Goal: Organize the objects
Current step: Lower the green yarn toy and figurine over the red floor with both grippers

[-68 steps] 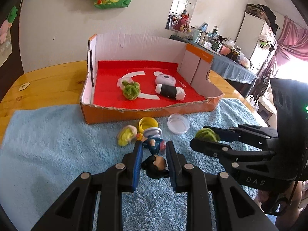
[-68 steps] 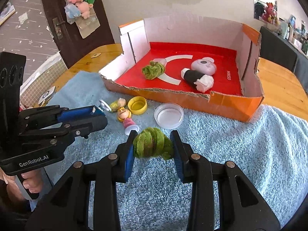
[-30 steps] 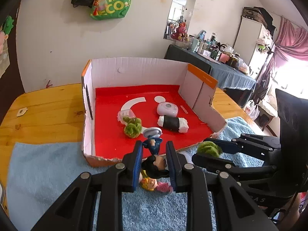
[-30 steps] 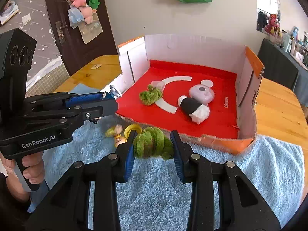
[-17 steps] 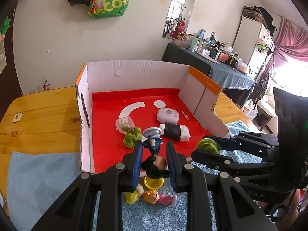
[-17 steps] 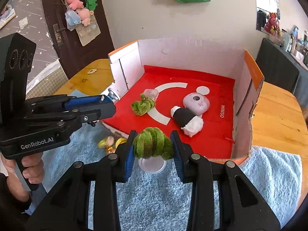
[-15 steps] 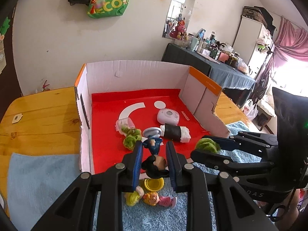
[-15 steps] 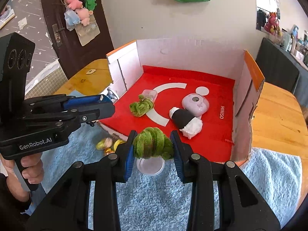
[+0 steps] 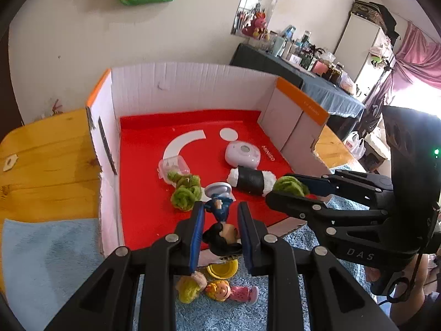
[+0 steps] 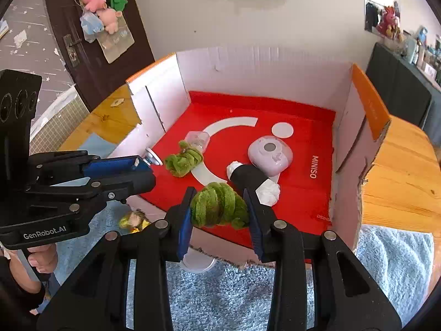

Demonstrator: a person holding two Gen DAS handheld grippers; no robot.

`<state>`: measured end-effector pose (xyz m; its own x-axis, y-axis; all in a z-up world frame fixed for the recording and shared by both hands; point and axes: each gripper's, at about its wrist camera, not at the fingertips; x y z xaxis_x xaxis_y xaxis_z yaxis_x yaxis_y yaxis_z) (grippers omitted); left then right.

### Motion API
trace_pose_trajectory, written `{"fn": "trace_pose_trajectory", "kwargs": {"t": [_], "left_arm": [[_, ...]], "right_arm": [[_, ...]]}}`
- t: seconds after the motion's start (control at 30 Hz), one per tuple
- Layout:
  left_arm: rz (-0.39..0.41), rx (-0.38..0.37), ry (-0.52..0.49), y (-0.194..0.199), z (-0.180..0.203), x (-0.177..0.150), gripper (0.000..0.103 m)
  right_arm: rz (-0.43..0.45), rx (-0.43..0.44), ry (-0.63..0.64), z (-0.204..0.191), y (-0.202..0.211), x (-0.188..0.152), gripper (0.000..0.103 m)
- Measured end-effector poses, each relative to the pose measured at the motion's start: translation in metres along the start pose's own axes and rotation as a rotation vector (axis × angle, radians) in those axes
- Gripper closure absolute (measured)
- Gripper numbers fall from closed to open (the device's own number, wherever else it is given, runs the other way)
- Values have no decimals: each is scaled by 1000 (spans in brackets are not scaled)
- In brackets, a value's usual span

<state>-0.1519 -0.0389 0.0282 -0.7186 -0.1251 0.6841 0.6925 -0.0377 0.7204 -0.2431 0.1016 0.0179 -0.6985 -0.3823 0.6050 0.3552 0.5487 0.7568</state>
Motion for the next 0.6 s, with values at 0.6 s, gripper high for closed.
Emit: {"fn": "trace_pose_trajectory", "kwargs": {"t": [0.6], "left_arm": [[-133, 8, -7, -40, -18, -7, 77]], "right_arm": [[-149, 22, -15, 9, -37, 7, 69]]}}
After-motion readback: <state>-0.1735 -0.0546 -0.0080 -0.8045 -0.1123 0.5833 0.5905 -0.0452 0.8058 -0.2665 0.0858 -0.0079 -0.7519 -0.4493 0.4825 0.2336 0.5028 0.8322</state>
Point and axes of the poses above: each gripper's, at about its wrist camera, not at the fingertips, and y roughly against the way its jaws point, z to its right, x to its top, and after that the axes turned 13 degrees about -y, right-handed
